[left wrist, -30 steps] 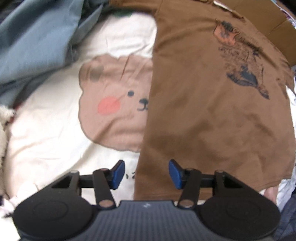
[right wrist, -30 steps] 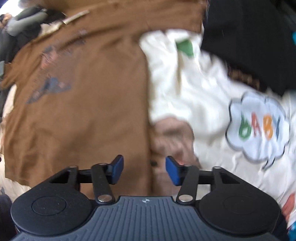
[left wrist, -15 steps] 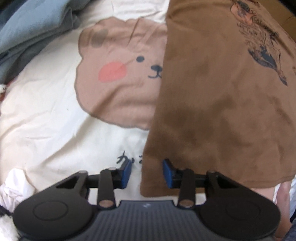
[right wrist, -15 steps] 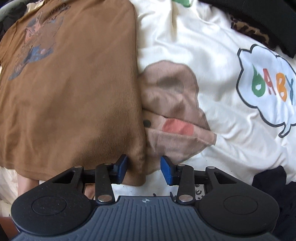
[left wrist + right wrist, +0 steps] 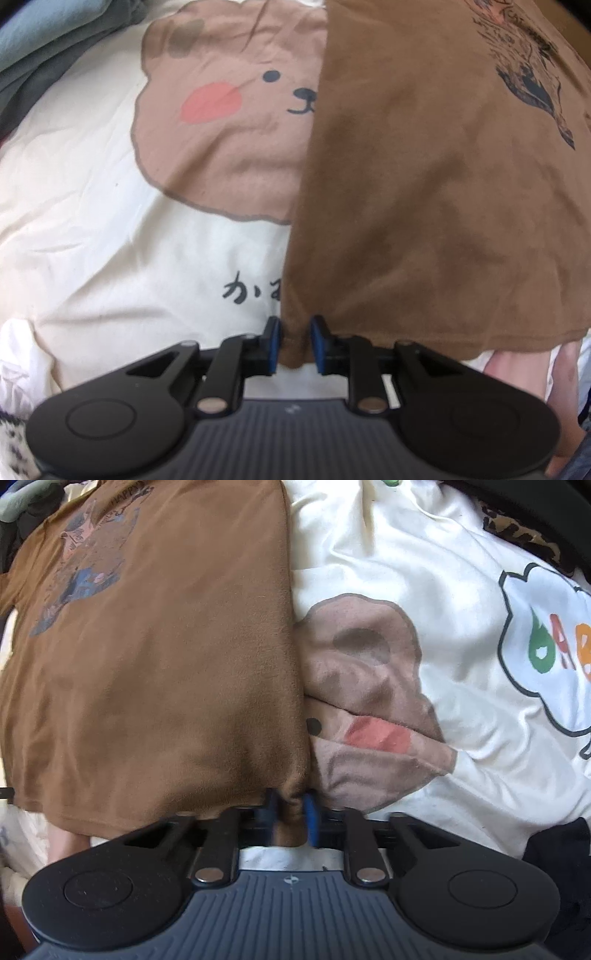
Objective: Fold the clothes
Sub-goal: 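Pinch the shirt side edge with the left gripper while the right gripper pinches beside it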
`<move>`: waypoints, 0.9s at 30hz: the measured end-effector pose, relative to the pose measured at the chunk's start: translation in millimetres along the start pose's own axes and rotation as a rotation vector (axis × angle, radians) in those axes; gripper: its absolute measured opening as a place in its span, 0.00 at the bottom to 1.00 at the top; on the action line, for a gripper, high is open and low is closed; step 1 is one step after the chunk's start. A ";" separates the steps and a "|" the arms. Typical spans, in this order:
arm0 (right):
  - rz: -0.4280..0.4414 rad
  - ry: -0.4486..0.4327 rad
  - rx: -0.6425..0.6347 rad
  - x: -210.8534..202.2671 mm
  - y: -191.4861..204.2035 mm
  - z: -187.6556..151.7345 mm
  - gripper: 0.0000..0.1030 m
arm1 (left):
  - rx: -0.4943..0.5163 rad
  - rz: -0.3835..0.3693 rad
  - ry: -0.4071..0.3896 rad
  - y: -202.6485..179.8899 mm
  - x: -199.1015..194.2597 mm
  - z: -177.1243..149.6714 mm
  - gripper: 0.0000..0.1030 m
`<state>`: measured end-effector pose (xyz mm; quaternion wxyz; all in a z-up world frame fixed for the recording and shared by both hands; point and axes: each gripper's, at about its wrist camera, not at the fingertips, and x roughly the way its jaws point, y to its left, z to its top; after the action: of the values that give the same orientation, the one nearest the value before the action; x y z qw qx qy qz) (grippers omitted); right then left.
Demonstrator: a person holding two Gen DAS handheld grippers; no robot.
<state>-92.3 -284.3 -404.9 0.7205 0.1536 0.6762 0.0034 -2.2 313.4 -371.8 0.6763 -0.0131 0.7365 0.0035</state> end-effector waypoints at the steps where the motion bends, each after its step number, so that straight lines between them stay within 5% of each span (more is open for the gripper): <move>1: 0.000 0.005 -0.006 -2.6 1.5 -0.4 0.03 | -0.003 -0.004 0.002 0.0 -0.7 -0.9 0.10; 14: -0.077 0.070 -0.110 -64.1 11.9 23.3 0.02 | 0.060 -0.021 -0.003 -4.5 -90.6 -7.4 0.04; 27: -0.141 0.158 -0.131 -58.2 32.5 15.7 0.02 | 0.091 0.020 0.038 -11.6 -92.6 -11.9 0.04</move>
<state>-75.4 -269.1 -340.3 0.6718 0.0573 0.7384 0.0089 -6.0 302.9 -278.4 0.6620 0.0251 0.7487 -0.0233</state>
